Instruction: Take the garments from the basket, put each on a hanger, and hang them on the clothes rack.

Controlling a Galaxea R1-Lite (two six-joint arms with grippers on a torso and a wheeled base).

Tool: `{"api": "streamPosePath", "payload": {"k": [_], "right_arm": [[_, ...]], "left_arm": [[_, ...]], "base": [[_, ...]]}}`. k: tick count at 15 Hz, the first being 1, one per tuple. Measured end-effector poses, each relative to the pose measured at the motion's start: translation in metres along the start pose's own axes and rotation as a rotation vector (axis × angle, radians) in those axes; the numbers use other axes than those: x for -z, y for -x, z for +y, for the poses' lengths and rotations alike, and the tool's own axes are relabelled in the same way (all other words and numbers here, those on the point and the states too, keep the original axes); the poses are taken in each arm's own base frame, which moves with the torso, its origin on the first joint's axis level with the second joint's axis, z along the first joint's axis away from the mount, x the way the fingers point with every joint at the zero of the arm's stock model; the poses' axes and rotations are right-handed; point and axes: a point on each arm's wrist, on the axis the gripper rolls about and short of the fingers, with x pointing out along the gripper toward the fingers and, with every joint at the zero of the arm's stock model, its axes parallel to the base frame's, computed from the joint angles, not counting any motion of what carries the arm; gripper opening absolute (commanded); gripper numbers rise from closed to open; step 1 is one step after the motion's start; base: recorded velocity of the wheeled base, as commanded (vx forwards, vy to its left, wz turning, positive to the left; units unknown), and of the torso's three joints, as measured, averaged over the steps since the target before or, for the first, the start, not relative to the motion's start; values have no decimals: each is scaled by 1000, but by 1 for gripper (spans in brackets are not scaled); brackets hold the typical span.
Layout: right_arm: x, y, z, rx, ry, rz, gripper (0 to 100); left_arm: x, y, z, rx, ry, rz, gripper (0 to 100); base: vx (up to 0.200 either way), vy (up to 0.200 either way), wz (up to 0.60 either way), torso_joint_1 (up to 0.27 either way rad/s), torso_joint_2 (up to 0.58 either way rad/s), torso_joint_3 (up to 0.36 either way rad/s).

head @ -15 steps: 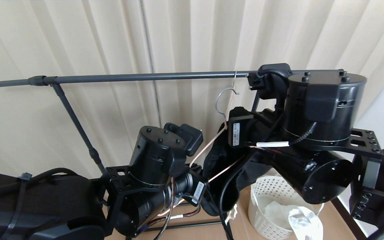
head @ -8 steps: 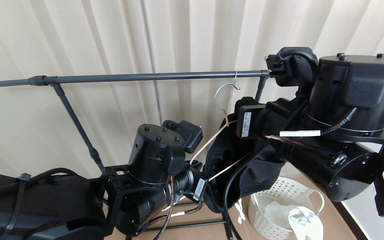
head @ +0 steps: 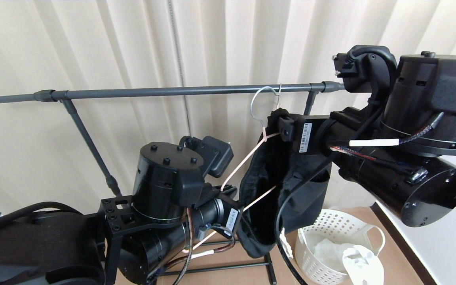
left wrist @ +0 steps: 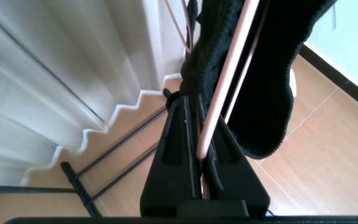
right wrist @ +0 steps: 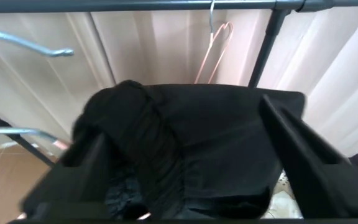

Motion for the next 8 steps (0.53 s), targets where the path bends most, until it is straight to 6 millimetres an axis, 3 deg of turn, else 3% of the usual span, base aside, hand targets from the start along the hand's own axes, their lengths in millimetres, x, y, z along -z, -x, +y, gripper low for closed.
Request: {"api": "streamPosePath", "payload": {"k": [8], "right_arm": [[-1,-2,-1,5,-6,-3,100]], "left_arm": [[-6,2,-2,8,11,-47,0]], "base": [[0,0,0,0,0,0]]}}
